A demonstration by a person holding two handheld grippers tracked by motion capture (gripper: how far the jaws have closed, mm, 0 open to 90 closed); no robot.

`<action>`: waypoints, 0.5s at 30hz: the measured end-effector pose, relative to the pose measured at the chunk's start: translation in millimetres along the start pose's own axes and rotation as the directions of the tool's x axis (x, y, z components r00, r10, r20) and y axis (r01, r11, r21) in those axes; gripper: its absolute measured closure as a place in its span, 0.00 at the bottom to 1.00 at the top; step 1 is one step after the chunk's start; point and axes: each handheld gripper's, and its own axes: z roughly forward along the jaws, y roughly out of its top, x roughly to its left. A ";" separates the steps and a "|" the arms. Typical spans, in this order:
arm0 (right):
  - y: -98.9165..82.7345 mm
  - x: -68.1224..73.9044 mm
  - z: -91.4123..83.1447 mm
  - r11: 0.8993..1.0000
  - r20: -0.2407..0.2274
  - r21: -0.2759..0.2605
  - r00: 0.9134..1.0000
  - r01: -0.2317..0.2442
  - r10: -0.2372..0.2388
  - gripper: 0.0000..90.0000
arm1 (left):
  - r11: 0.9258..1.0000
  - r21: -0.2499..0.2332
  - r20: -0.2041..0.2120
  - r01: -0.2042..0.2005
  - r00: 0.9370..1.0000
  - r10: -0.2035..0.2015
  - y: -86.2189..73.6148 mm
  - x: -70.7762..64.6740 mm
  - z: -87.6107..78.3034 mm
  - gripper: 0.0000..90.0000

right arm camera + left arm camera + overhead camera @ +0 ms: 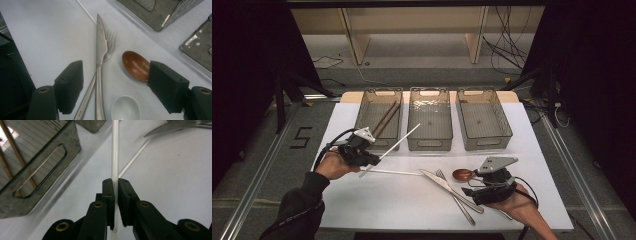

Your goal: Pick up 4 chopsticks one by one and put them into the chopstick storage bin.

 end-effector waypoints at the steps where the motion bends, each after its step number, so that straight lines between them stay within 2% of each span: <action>1: 0.0 0.0 -0.2 1.000 0.001 -0.002 1.000 -0.001 0.001 0.33 | 1.000 -0.001 -0.013 0.010 1.000 -0.010 0.1 0.8 0.0 0.93; 6: 0.1 -0.4 -0.8 1.000 0.006 -0.008 1.000 -0.004 0.004 0.33 | 0.996 -0.049 -0.014 0.069 0.997 -0.070 -0.6 7.6 -4.5 0.93; 8: 0.2 -0.7 -1.0 1.000 0.006 -0.010 1.000 -0.007 0.007 0.33 | 0.996 -0.059 -0.038 0.072 0.996 -0.075 0.4 9.0 -7.0 0.93; 15: 0.2 -1.0 -1.5 1.000 0.004 -0.017 1.000 -0.010 0.010 0.33 | 0.989 -0.107 -0.067 0.105 0.991 -0.113 6.5 14.7 -15.7 0.93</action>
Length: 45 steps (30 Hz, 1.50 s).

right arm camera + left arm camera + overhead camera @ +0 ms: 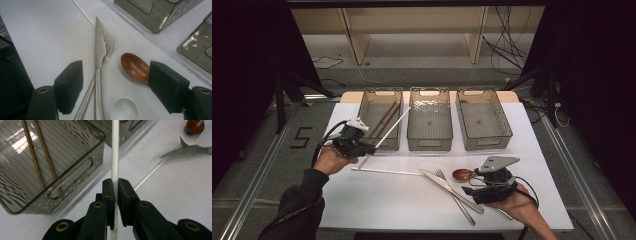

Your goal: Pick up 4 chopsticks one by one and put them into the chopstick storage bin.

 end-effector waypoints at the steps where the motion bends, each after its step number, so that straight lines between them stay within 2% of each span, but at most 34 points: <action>1: 0.0 -0.1 -0.2 1.000 0.002 -0.001 1.000 0.001 -0.001 0.33 | 1.000 0.000 0.000 -0.002 1.000 0.002 1.3 0.7 -0.1 0.93; 11: -0.3 -2.7 -2.2 1.000 0.005 -0.019 1.000 -0.013 0.013 0.32 | 0.998 -0.055 -0.022 0.031 0.999 -0.032 16.5 15.1 -4.2 0.93; 15: -0.6 -3.5 -2.8 0.999 0.008 -0.026 1.000 -0.019 0.020 0.31 | 0.996 -0.084 -0.045 0.039 0.998 -0.043 22.9 22.1 -8.3 0.93; 23: -0.6 -5.7 -3.6 0.998 0.007 -0.047 0.999 -0.040 0.040 0.30 | 0.989 -0.125 -0.057 0.073 0.995 -0.081 34.6 37.4 -13.9 0.93; 28: -0.8 -6.4 -4.0 0.998 0.006 -0.053 0.999 -0.042 0.043 0.29 | 0.989 -0.123 -0.082 0.078 0.993 -0.088 44.9 45.7 -14.4 0.93; 33: -0.9 -6.2 -4.0 0.998 0.005 -0.053 0.999 -0.042 0.042 0.29 | 0.991 -0.107 -0.101 0.083 0.990 -0.094 52.9 55.9 -7.4 0.93; 42: -1.1 -6.4 -3.7 0.998 0.004 -0.049 0.999 -0.043 0.043 0.30 | 0.990 -0.083 -0.161 0.114 0.979 -0.126 58.9 74.3 3.0 0.93; 45: -1.0 -6.0 -3.3 0.998 0.002 -0.048 0.999 -0.039 0.039 0.30 | 0.988 -0.075 -0.162 0.138 0.976 -0.149 57.0 80.5 10.0 0.93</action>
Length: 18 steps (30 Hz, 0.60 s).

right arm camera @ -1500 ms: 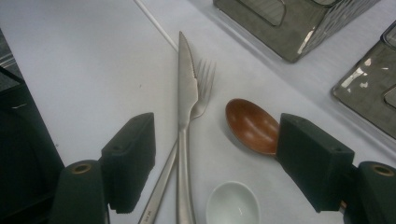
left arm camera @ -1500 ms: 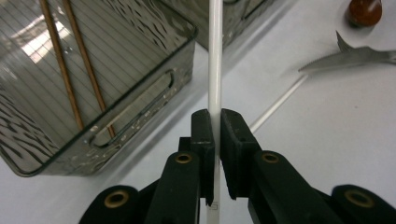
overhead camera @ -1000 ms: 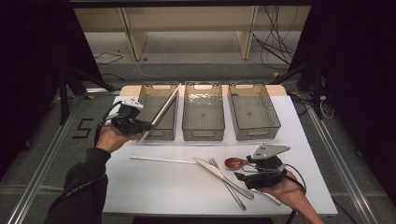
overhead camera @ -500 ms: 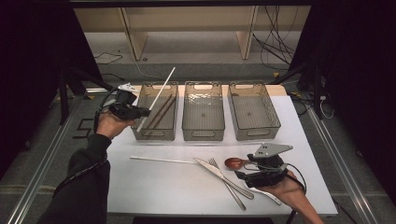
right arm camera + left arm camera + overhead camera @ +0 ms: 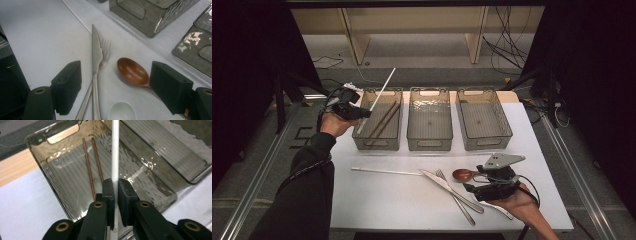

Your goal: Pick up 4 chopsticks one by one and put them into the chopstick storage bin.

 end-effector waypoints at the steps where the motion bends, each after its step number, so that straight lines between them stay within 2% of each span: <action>1: 0.0 0.0 0.1 1.000 0.001 0.002 1.000 -0.001 0.001 0.30 | 1.000 0.004 -0.008 0.004 1.000 -0.004 -1.0 1.2 2.8 0.93; 5: -0.5 -0.2 0.0 1.000 0.000 0.001 1.000 -0.002 0.002 0.30 | 0.999 0.011 -0.012 0.029 0.999 -0.029 -4.6 7.1 8.5 0.93; 10: -0.4 0.0 0.1 1.000 0.000 0.003 1.000 -0.003 0.003 0.30 | 0.999 0.019 -0.016 0.038 0.999 -0.038 -8.7 9.8 13.1 0.93; 18: -0.5 0.5 1.6 1.000 -0.002 0.008 1.000 -0.002 0.002 0.30 | 0.998 0.042 -0.020 0.054 0.998 -0.054 -17.1 7.8 26.3 0.93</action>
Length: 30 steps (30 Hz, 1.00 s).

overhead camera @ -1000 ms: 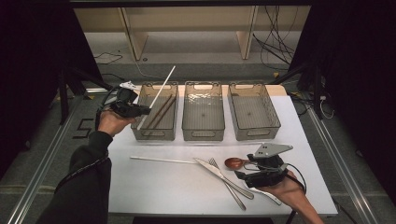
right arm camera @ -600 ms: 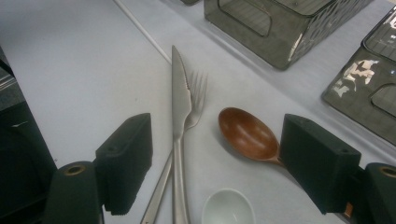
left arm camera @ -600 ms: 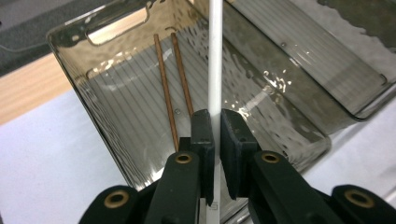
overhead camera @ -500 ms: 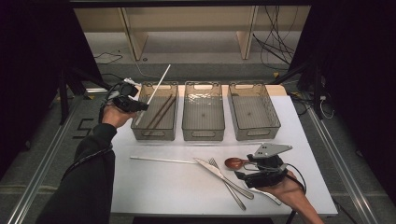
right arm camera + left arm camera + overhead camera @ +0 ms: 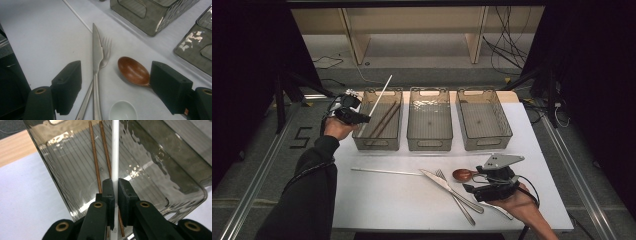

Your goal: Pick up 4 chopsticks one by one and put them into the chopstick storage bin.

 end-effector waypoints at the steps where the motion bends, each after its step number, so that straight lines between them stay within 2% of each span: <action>1: 0.1 0.1 0.2 1.000 0.000 0.001 1.000 0.001 -0.001 0.30 | 1.000 0.003 0.000 0.004 1.000 -0.004 -0.6 -0.5 1.7 0.93; 8: -0.1 0.1 0.4 1.000 -0.002 0.003 1.000 0.003 -0.003 0.30 | 1.000 0.024 -0.014 0.008 1.000 -0.008 -1.7 -1.7 5.2 0.92; 15: 0.6 1.5 0.4 1.000 -0.005 0.002 1.000 0.004 -0.003 0.30 | 0.999 0.037 -0.041 -0.013 0.999 0.014 -2.0 -7.1 10.4 0.91; 20: 0.2 1.1 0.2 1.000 -0.005 0.001 1.000 0.002 -0.002 0.30 | 0.999 0.038 -0.056 0.013 0.998 -0.011 -0.6 -6.5 11.5 0.90; 24: 0.1 1.1 -0.3 1.000 -0.006 0.000 1.000 0.005 -0.005 0.30 | 0.999 0.023 -0.045 0.022 0.999 -0.021 0.4 -11.0 6.9 0.77; 25: 0.2 0.9 -0.5 1.000 -0.006 0.000 1.000 0.002 -0.003 0.30 | 0.999 0.024 -0.038 0.021 0.999 -0.020 1.0 -13.5 5.2 0.71; 27: 0.3 0.8 -0.5 1.000 -0.004 -0.001 1.000 0.000 0.000 0.30 | 1.000 0.005 -0.005 0.020 1.000 -0.020 1.2 -19.0 1.4 0.60; 28: 0.2 0.9 -0.5 1.000 -0.004 0.000 1.000 0.003 -0.003 0.30 | 1.000 -0.010 0.020 0.006 1.000 -0.005 0.6 -21.7 -1.1 0.56; 30: 0.3 1.2 -0.6 1.000 -0.005 -0.001 1.000 0.004 -0.004 0.30 | 1.000 -0.023 0.030 -0.010 0.999 0.011 -0.8 -29.0 -5.9 0.47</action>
